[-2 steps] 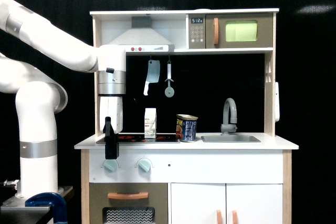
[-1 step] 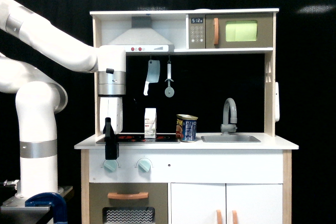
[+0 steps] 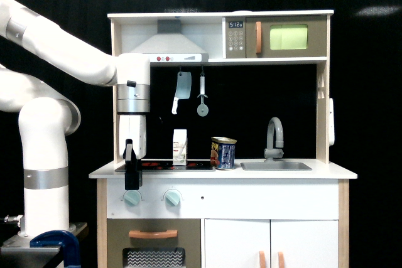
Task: Put the canned spam into the sink
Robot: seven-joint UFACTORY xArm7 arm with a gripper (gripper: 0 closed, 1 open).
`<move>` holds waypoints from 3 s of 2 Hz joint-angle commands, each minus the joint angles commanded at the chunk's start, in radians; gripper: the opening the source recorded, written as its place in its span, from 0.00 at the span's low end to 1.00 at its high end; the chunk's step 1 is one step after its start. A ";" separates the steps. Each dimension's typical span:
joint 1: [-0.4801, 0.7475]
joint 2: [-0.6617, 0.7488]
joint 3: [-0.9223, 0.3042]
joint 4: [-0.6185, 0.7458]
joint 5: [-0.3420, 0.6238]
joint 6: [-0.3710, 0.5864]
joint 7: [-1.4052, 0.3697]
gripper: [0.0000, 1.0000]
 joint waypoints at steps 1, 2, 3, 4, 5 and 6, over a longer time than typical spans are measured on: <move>0.077 -0.090 -0.013 0.058 -0.010 0.061 -0.108 1.00; 0.240 0.253 -0.183 0.335 -0.113 -0.038 -0.631 1.00; 0.389 0.465 -0.270 0.520 -0.184 -0.057 -1.119 1.00; 0.506 0.660 -0.523 0.700 0.217 0.004 -1.488 1.00; 0.567 0.861 -0.560 0.867 0.422 0.169 -1.754 1.00; 0.558 0.888 -0.512 0.927 0.487 0.173 -1.687 1.00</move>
